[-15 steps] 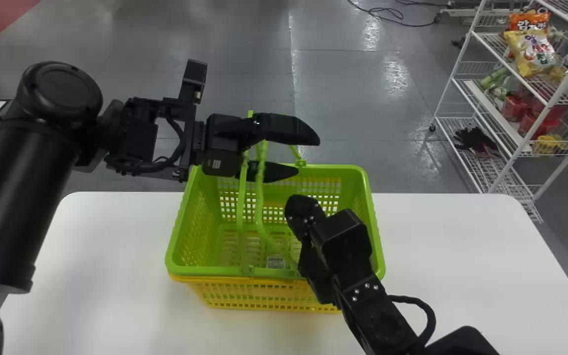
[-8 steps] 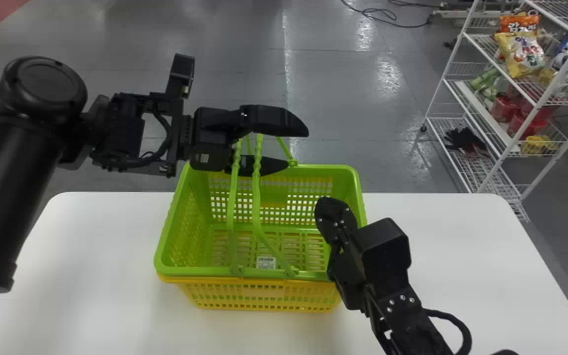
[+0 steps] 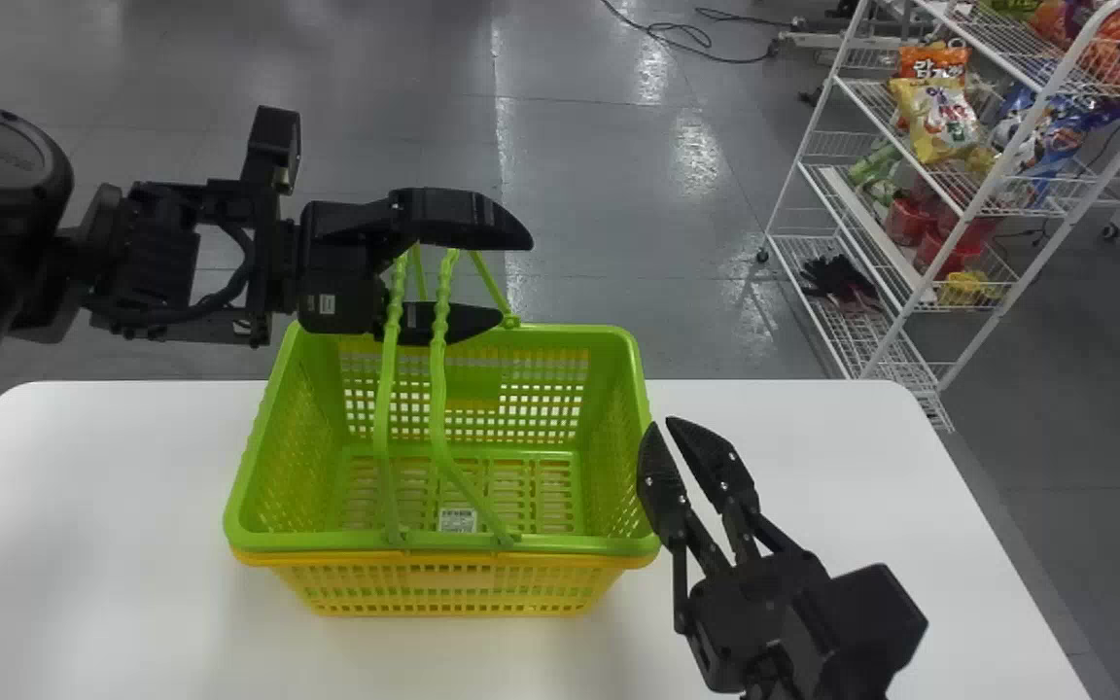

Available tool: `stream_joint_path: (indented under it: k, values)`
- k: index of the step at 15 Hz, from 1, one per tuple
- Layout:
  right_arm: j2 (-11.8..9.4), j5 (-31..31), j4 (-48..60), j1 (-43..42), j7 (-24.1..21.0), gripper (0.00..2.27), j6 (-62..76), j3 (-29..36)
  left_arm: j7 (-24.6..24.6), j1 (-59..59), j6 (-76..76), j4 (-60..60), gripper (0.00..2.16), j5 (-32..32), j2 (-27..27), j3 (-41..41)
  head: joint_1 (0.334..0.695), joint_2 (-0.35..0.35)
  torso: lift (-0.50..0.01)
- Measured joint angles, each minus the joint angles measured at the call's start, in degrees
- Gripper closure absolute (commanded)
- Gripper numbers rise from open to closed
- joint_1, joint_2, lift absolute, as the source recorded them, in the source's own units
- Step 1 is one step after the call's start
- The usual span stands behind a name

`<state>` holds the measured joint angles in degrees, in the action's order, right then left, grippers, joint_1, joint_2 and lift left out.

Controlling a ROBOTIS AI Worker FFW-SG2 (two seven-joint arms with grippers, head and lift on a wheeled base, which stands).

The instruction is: Grasp handle with right gripper to insert into left gripper then lift and swing left to center

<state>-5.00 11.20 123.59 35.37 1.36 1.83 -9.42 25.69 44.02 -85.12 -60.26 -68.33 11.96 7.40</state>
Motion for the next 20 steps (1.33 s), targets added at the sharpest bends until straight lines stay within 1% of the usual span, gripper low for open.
stream_joint_path:
  k: [6, 9, 13, 16, 20]
  values:
    - [0.39, -2.24, -5.18, 3.81, -0.05, 0.10, 11.45, 2.26, -4.21, 2.77, -1.54, 3.84, 0.02, -4.62, -0.10, 0.65, 0.695, -0.174, -0.093]
    - [0.46, -3.65, -7.17, 5.02, -0.04, 0.10, 16.51, 3.47, -5.13, 4.67, -3.59, 7.25, 0.02, -7.20, -0.11, 0.85, 0.695, -0.187, -0.093]
    - [0.60, -5.01, -9.30, 5.33, 0.02, 0.10, 20.25, 4.19, -5.55, 7.08, -4.71, 12.52, 0.02, -10.17, -0.52, 1.28, 0.695, -0.202, -0.093]
    - [0.79, -5.50, -10.47, 5.33, 0.04, 0.08, 22.35, 4.64, -7.90, 8.81, -4.84, 13.59, 0.02, -11.82, -0.61, 1.53, 0.695, -0.208, -0.093]
    - [1.03, -6.35, -12.32, 5.33, 0.11, 0.08, 25.32, 5.09, -10.70, 13.94, -4.84, 16.45, 0.02, -14.48, -0.54, 1.64, 0.695, -0.209, -0.093]
